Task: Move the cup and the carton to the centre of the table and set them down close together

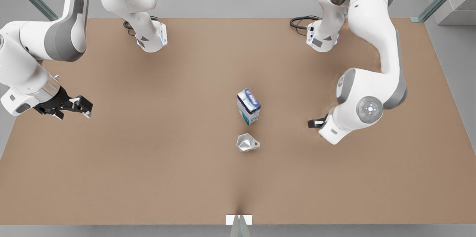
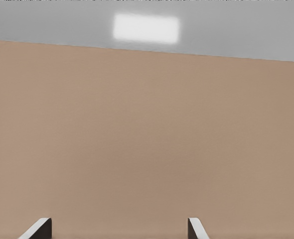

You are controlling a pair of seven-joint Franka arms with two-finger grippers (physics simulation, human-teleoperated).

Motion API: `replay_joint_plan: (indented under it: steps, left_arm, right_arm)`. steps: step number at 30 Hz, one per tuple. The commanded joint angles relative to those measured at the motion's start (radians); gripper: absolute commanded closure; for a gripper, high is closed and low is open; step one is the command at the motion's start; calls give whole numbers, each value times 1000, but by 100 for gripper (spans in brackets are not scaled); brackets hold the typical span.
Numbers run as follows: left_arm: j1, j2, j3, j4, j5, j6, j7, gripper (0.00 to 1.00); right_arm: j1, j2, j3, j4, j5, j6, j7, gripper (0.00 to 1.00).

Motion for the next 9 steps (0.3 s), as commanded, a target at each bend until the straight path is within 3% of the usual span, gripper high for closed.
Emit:
replay_joint_plan:
  steps: [1,3,4,5,9]
  left_arm:
    - [0,-8,18,0,0,-4,31,0]
    - [4,-96,83,-1,66,-5,126,0]
    - [54,-132,19,-10,102,-7,127,0]
    - [206,-190,-170,-18,200,-7,127,0]
    - [223,-235,-175,-73,203,-1,130,0]
  right_arm:
    - [0,0,0,0,0,0,1,0]
    - [0,0,0,3,0,0,1,0]
    - [0,0,0,3,0,0,1,0]
    - [0,0,0,3,0,0,1,0]
    - [0,1,0,3,0,2,1,0]
